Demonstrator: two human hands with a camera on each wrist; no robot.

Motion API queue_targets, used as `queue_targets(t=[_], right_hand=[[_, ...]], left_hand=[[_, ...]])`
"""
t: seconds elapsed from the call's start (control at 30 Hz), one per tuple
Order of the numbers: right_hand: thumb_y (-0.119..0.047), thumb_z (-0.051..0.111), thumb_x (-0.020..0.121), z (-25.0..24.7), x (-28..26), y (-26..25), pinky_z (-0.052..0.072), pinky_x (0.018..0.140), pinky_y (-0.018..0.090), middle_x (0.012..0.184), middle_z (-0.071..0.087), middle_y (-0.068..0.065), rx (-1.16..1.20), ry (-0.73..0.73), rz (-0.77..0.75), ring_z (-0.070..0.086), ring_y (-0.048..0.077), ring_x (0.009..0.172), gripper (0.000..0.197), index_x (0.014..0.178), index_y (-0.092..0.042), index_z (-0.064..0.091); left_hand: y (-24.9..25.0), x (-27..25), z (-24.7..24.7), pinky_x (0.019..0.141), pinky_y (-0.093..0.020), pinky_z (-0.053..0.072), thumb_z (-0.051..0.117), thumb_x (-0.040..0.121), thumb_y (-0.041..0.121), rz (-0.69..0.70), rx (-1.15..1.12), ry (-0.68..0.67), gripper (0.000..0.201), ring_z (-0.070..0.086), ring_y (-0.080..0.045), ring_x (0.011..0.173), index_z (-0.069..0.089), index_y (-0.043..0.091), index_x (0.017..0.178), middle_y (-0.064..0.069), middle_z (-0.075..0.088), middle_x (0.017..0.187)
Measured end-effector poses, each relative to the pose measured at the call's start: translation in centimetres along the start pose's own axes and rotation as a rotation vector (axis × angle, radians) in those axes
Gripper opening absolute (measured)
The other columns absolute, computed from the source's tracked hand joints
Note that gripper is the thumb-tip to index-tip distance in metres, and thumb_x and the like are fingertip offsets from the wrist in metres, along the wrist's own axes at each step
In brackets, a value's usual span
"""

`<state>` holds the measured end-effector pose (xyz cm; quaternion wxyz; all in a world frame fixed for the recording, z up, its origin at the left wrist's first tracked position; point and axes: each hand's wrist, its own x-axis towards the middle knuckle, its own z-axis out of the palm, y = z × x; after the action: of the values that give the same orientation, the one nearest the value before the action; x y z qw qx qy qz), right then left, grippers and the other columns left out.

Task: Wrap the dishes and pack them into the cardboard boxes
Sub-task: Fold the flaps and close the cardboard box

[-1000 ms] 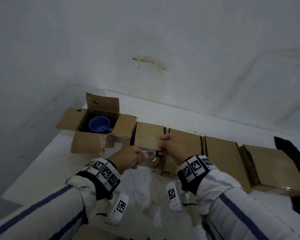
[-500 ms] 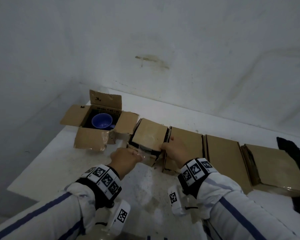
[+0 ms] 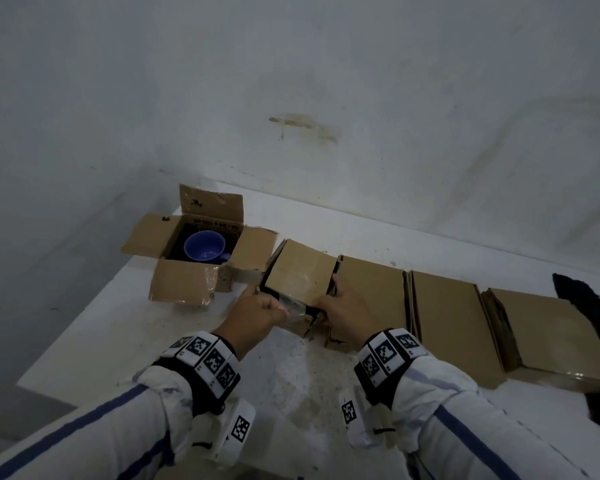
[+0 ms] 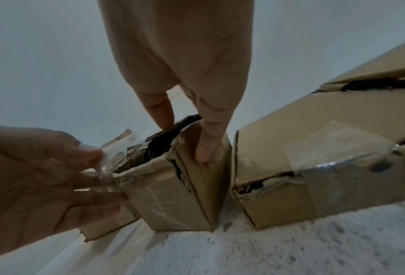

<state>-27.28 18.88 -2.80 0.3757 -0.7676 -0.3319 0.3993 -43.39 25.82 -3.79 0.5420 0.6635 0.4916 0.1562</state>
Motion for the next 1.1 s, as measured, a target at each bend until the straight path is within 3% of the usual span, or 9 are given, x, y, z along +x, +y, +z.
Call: queue_targets(t=[0.2, 0.3, 0.4, 0.53, 0.7, 0.83, 0.97, 1.03, 1.1], right_hand=[[-0.020, 0.053, 0.080, -0.2, 0.8, -0.8, 0.053, 0.067, 0.035, 0.099, 0.064, 0.009, -0.025, -0.039, 0.084, 0.060, 0.024, 0.076, 0.041, 0.121, -0.017, 0.055], [-0.023, 0.054, 0.082, 0.3, 1.3, -0.9, 0.051, 0.067, 0.037, 0.087, 0.053, 0.013, -0.069, -0.030, 0.106, 0.051, 0.024, 0.073, 0.017, 0.092, -0.010, 0.054], [-0.026, 0.054, 0.085, 0.6, 1.6, -0.7, 0.057, 0.073, 0.044, 0.091, 0.055, 0.015, -0.075, -0.037, 0.103, 0.056, 0.029, 0.078, 0.021, 0.094, -0.007, 0.055], [-0.020, 0.057, 0.086, 0.7, 1.6, -0.3, 0.057, 0.075, 0.053, 0.111, 0.062, 0.017, 0.124, -0.054, 0.166, 0.064, 0.039, 0.094, 0.009, 0.095, -0.019, 0.060], [-0.015, 0.056, 0.087, 1.0, 1.7, -0.4, 0.055, 0.076, 0.050, 0.106, 0.064, 0.021, 0.075, -0.014, 0.134, 0.061, 0.035, 0.079, 0.016, 0.102, -0.011, 0.061], [-0.010, 0.056, 0.086, 1.2, 1.6, -0.3, 0.054, 0.074, 0.043, 0.106, 0.066, 0.021, -0.001, 0.028, 0.107, 0.058, 0.027, 0.078, 0.024, 0.108, -0.003, 0.062], [-0.008, 0.054, 0.088, 1.5, 0.9, -0.2, 0.055, 0.081, 0.045, 0.102, 0.068, 0.009, -0.063, 0.085, 0.015, 0.064, 0.030, 0.088, 0.022, 0.108, -0.011, 0.064], [-0.006, 0.052, 0.088, 1.8, 0.4, -0.1, 0.054, 0.081, 0.046, 0.099, 0.069, 0.007, 0.003, 0.116, -0.012, 0.065, 0.032, 0.091, 0.021, 0.099, -0.016, 0.067], [-0.004, 0.054, 0.087, 1.9, 0.0, 0.1, 0.054, 0.082, 0.048, 0.093, 0.070, 0.006, 0.163, 0.137, 0.022, 0.066, 0.031, 0.091, 0.025, 0.082, -0.023, 0.068]], left_hand=[[0.0, 0.2, -0.6, 0.080, -0.022, 0.029, 0.065, 0.083, 0.008, 0.041, 0.014, -0.074, 0.016, 0.037, -0.005, 0.108, 0.059, 0.007, 0.068, 0.000, 0.043, 0.124], [-0.3, 0.5, -0.6, 0.078, -0.022, 0.032, 0.066, 0.082, 0.007, 0.052, 0.057, -0.089, 0.018, 0.043, -0.010, 0.102, 0.057, 0.004, 0.066, 0.003, 0.038, 0.124], [-0.6, 0.8, -0.6, 0.075, -0.021, 0.037, 0.068, 0.081, 0.007, 0.049, 0.103, -0.099, 0.021, 0.049, -0.015, 0.107, 0.057, 0.003, 0.064, 0.006, 0.033, 0.125], [-1.2, 1.4, -0.8, 0.087, -0.030, 0.044, 0.072, 0.078, 0.011, 0.046, 0.148, -0.113, 0.031, 0.056, -0.020, 0.101, 0.054, 0.013, 0.053, -0.004, 0.030, 0.148], [-1.5, 1.6, -1.2, 0.107, -0.046, 0.037, 0.073, 0.075, 0.016, 0.000, 0.141, -0.143, 0.033, 0.038, -0.036, 0.133, 0.059, 0.017, 0.045, -0.006, 0.025, 0.155], [-1.3, 1.4, -1.1, 0.103, -0.032, 0.037, 0.071, 0.077, 0.012, 0.010, 0.180, -0.138, 0.030, 0.042, -0.023, 0.132, 0.057, 0.017, 0.051, -0.006, 0.023, 0.155], [-1.3, 1.1, -1.2, 0.100, -0.034, 0.041, 0.072, 0.077, 0.013, 0.019, 0.169, -0.141, 0.030, 0.051, -0.020, 0.120, 0.058, 0.017, 0.052, -0.005, 0.025, 0.154], [-1.2, 1.1, -1.2, 0.094, -0.031, 0.044, 0.073, 0.077, 0.013, 0.008, 0.157, -0.139, 0.029, 0.056, -0.017, 0.103, 0.057, 0.016, 0.052, -0.006, 0.031, 0.150], [-1.0, 1.0, -1.3, 0.091, -0.030, 0.044, 0.073, 0.076, 0.013, 0.008, 0.156, -0.146, 0.030, 0.055, -0.021, 0.110, 0.057, 0.017, 0.052, -0.007, 0.032, 0.150]])
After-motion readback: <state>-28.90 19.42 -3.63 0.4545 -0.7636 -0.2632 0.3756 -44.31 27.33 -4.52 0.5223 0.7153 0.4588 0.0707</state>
